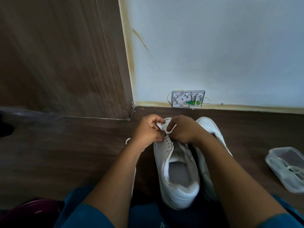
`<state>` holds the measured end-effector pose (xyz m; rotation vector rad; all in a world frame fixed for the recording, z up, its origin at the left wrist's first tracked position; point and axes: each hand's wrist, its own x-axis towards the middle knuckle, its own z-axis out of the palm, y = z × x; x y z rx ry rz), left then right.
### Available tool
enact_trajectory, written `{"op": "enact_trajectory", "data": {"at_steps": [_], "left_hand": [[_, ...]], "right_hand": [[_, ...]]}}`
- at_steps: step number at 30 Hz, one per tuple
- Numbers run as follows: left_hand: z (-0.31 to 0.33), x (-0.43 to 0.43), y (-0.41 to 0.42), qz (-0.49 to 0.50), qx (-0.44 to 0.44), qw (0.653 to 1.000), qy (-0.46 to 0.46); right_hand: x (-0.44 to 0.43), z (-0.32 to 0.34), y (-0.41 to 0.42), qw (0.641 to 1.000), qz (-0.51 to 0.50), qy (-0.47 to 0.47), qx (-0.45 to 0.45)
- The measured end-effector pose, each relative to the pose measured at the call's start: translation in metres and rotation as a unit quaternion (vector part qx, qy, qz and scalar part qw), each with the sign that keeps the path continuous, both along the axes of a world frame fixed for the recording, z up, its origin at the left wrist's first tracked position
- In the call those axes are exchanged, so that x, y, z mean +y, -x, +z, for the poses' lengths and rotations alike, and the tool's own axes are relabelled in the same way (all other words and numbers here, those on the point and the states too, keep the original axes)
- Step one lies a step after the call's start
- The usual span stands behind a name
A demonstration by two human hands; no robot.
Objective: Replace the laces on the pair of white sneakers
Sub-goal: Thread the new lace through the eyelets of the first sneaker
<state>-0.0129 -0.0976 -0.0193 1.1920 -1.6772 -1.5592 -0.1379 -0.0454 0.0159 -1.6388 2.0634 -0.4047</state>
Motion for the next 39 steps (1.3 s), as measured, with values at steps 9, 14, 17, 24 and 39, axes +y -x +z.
{"op": "enact_trajectory", "data": {"at_steps": [9,14,17,24,39], "left_hand": [[-0.009,0.005,-0.005,0.042,0.019,0.998,-0.046],[-0.009,0.010,-0.004,0.071,0.046,0.993,-0.081],[-0.010,0.010,-0.004,0.066,0.051,0.994,-0.074],[-0.012,0.008,-0.005,0.049,0.014,0.998,-0.046],[-0.001,0.010,-0.004,-0.056,-0.061,0.996,-0.015]], "right_hand": [[0.005,-0.007,0.004,0.994,-0.033,0.008,-0.103],[0.005,-0.009,0.004,0.993,-0.039,0.009,-0.111],[0.004,-0.009,0.005,0.994,-0.030,0.010,-0.102],[0.004,-0.012,0.007,0.992,-0.028,0.016,-0.119],[0.007,0.013,0.010,0.988,-0.063,0.061,-0.130]]}}
